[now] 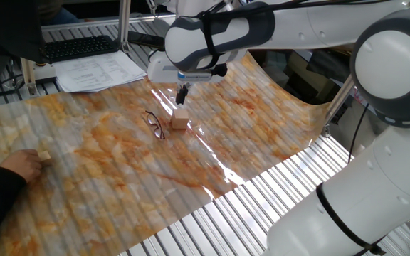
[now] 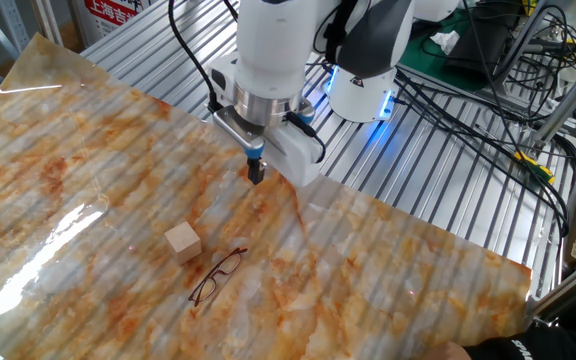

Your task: Unfold the leg of the glasses (with one hand)

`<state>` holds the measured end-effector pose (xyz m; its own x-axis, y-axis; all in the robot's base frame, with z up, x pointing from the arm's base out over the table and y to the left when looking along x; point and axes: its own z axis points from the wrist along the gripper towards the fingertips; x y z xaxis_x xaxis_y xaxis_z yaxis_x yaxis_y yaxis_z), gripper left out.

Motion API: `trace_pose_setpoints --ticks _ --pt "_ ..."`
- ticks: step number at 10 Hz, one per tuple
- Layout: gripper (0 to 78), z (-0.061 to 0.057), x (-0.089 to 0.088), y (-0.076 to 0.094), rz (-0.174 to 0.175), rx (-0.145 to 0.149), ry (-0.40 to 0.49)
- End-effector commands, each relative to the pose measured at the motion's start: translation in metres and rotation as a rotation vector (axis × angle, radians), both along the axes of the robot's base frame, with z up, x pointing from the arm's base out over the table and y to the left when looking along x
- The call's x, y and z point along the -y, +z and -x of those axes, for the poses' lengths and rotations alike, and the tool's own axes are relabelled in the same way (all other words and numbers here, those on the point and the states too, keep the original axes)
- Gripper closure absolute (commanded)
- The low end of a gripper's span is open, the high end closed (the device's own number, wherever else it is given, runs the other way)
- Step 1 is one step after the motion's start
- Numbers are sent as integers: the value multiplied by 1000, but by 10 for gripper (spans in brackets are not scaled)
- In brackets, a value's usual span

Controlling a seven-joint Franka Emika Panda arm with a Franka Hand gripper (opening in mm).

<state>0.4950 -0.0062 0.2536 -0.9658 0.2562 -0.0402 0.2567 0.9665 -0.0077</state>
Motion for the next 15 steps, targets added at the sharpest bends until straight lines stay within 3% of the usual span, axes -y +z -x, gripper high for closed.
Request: trace_pose_setpoints --ticks 1,9,15 --pt "776 -5 -7 -6 7 1 -16" --pt "776 -24 -28 -42 11 9 -65" --pt "776 -35 -25 -62 11 22 -48"
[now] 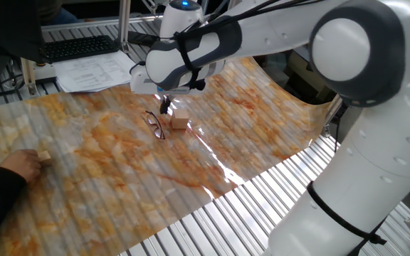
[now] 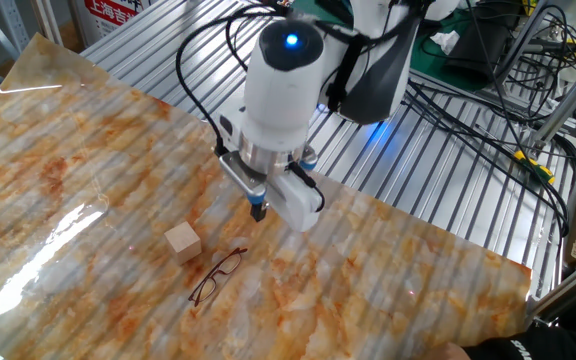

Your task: Unfold the leg of the glasses (with one hand)

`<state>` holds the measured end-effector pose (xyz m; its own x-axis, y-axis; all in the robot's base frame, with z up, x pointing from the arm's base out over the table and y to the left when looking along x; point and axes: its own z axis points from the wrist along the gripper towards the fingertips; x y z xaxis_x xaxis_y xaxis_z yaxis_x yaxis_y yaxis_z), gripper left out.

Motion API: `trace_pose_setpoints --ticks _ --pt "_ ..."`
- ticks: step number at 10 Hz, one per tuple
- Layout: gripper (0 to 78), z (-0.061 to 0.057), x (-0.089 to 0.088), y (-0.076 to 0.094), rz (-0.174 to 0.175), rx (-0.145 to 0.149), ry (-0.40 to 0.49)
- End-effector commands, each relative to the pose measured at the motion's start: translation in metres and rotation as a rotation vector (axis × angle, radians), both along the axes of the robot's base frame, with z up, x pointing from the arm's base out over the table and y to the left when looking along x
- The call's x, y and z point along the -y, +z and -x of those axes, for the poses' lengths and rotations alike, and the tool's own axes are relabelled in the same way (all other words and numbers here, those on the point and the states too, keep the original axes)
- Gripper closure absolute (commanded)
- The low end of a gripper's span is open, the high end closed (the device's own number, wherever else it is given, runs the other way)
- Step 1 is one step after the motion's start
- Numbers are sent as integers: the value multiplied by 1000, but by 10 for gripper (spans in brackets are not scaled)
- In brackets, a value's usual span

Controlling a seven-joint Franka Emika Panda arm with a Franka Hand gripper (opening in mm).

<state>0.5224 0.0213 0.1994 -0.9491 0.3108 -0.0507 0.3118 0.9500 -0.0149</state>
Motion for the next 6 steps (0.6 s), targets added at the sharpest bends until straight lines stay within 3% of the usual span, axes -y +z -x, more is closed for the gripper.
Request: trace_pose_setpoints --ticks 1,6 --pt "776 -11 4 -13 2 16 11" --pt "776 -20 1 -38 12 43 -14"
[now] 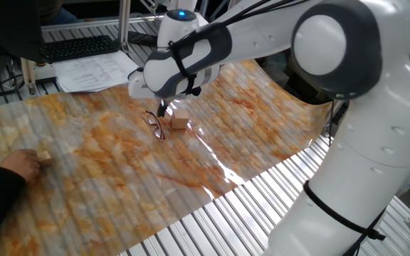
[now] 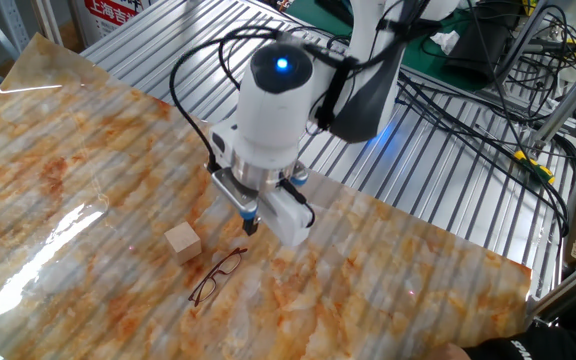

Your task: Unfold the leg of the glasses (with one hand)

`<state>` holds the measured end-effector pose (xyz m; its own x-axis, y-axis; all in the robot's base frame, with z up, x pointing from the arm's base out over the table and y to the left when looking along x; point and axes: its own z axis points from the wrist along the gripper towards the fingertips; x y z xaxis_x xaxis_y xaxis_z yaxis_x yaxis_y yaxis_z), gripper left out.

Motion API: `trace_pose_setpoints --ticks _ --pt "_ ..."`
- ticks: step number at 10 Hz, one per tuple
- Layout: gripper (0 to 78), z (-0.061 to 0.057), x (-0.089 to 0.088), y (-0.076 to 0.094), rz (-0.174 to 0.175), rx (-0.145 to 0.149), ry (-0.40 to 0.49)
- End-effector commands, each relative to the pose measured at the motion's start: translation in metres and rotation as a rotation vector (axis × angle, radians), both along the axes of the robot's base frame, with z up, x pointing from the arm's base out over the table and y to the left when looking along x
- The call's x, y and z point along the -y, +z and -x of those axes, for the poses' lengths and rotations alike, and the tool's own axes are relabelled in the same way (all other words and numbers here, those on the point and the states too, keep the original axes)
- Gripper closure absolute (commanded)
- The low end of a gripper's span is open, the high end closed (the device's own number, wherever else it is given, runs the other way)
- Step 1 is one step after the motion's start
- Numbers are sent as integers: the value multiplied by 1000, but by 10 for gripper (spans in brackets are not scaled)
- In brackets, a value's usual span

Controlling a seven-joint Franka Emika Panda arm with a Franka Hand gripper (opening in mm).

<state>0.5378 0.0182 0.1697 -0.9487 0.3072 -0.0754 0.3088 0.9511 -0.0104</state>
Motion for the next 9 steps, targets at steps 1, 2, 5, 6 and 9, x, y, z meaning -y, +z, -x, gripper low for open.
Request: trace_pose_setpoints --ticks 1,2,5,6,9 --pt "776 -6 -3 -14 8 22 -28" --pt "776 -7 -4 -16 8 25 -32" --pt "776 -9 -5 -27 11 37 -40" --pt "776 -10 -5 -28 10 37 -39" --pt "776 -13 -3 -38 11 48 -42"
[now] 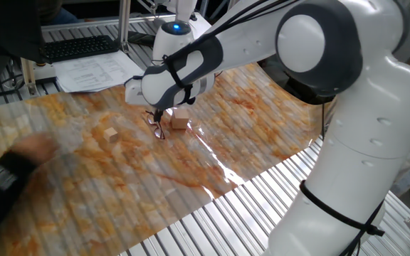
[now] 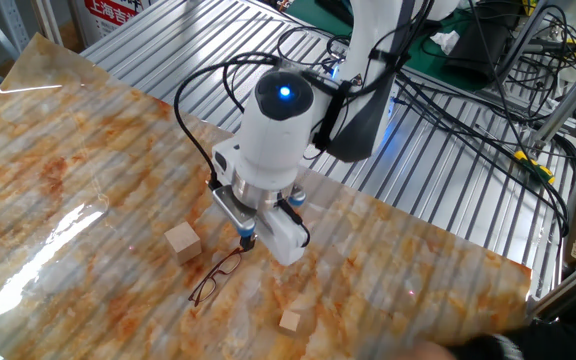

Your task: Unfold the leg of the glasses (with one hand)

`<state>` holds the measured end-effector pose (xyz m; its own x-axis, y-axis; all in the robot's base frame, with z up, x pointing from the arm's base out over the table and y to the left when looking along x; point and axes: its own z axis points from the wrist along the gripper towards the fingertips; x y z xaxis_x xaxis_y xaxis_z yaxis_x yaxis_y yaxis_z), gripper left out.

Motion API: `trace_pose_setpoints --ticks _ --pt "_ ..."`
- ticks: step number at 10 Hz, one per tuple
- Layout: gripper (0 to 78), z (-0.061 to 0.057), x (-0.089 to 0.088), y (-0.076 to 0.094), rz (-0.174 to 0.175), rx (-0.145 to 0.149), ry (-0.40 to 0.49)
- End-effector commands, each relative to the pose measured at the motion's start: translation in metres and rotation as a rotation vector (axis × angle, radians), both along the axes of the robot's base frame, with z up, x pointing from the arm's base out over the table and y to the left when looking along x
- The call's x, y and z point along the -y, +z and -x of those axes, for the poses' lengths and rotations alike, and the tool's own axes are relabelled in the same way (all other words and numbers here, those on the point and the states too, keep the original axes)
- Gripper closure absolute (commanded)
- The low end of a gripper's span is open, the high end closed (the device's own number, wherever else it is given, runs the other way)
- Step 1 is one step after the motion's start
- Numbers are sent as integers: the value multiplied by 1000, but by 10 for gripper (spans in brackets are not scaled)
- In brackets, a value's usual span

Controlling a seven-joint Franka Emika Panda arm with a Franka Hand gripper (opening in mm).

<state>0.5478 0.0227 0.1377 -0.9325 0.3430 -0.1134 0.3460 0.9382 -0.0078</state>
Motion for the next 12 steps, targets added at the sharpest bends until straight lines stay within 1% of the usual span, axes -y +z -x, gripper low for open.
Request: trace_pose_setpoints --ticks 1,2,3,4,8,9,12 --pt "776 -4 2 -8 2 16 -4" --pt "776 -5 2 -11 9 20 -8" --pt "776 -5 2 -11 9 20 -8" --pt "776 -6 3 -15 22 23 -16" --pt "776 -5 4 -17 30 22 -5" --pt "1 -5 4 -17 30 22 -5" --pt "1 -5 4 -17 30 22 -5"
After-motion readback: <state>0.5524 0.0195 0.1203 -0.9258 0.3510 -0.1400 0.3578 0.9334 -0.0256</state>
